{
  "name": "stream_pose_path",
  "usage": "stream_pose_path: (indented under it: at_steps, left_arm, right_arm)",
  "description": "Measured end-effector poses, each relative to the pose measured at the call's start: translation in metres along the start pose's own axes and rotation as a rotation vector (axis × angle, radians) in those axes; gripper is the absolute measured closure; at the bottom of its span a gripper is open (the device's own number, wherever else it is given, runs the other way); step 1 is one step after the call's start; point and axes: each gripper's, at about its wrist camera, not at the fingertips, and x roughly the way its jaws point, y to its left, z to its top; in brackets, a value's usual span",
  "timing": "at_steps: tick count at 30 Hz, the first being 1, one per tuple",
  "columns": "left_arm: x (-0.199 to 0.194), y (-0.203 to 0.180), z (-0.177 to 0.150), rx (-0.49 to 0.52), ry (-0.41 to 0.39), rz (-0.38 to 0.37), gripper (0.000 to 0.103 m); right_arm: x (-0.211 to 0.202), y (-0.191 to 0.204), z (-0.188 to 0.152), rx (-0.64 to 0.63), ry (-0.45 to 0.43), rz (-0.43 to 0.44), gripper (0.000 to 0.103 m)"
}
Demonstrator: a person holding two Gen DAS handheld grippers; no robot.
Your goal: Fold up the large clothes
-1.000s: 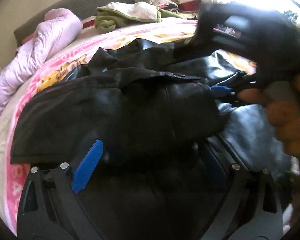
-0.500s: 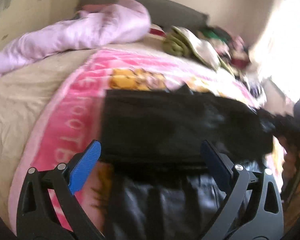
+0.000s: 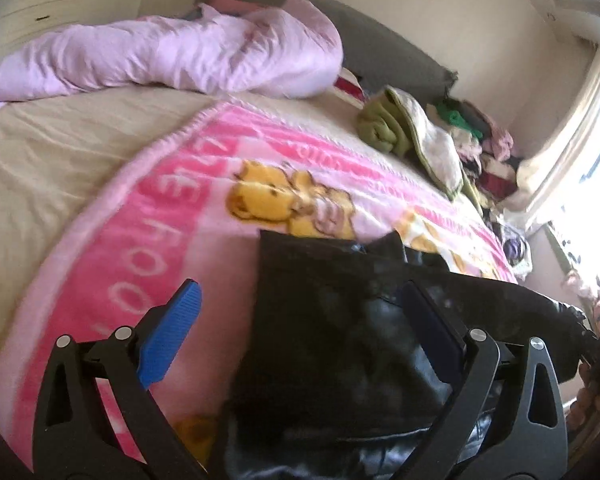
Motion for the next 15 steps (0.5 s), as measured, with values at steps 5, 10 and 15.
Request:
stream_pose_path:
  at_steps: [5,10,15]
  left_arm:
    - [0.042,-0.021,-0.012,0.029,0.089,-0.014,0.050]
    - [0.072,-0.035,-0.031,0.074,0.187,-0.024,0.084]
    - [0.094,-0.044,-0.055,0.172,0.243,0.031,0.084]
  right_arm:
    - [0.005,-0.012,-0.015,0.004,0.034,-0.026,0.090]
    - [0.012,-0.016,-0.020,0.013,0.051,-0.043,0.089]
    - [0.024,-0.023,-0.026,0.011,0.084,-0.089,0.088]
